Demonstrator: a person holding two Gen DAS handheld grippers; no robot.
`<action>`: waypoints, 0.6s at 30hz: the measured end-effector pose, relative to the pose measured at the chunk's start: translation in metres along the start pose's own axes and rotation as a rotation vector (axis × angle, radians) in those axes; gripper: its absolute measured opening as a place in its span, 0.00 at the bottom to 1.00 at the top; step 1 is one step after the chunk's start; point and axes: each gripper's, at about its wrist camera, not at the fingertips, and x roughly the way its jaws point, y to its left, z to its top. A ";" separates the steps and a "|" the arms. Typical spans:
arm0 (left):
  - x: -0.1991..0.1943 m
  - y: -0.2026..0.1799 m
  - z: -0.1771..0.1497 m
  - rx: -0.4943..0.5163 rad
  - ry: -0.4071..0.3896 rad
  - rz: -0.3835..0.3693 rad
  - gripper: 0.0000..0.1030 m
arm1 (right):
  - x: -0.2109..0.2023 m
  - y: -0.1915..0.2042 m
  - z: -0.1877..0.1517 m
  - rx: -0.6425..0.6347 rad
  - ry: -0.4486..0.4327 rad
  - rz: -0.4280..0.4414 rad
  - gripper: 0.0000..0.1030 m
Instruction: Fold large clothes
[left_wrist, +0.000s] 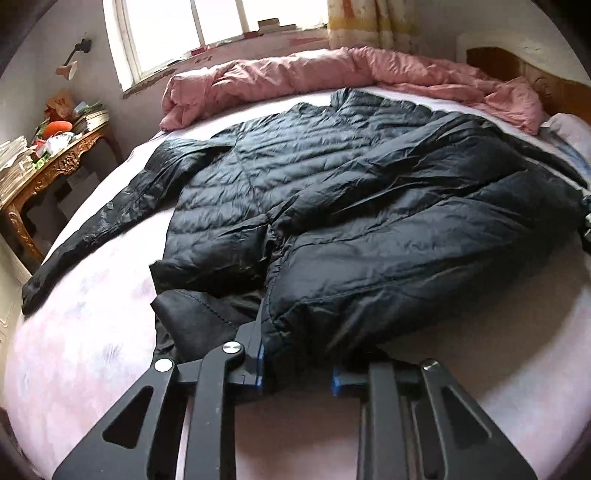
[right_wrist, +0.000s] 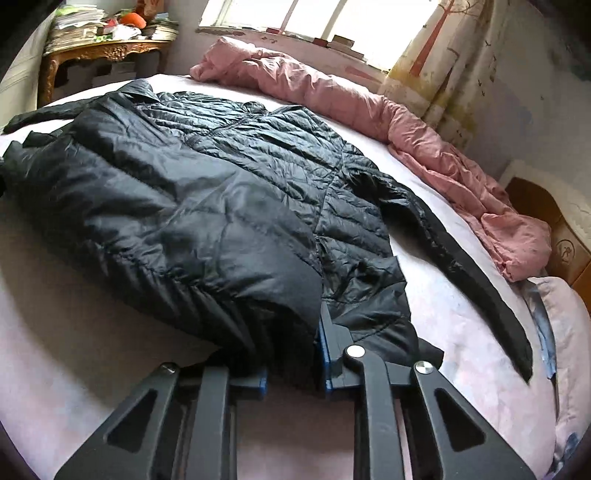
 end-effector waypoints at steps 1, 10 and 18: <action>-0.009 -0.001 -0.009 -0.012 0.002 -0.024 0.23 | -0.007 0.000 -0.007 0.005 0.005 0.010 0.20; -0.055 -0.009 -0.051 -0.026 0.015 -0.035 0.30 | -0.069 -0.001 -0.048 0.067 -0.004 0.077 0.26; -0.057 0.004 -0.004 -0.048 -0.023 -0.013 0.43 | -0.077 -0.027 0.005 0.109 -0.059 0.059 0.37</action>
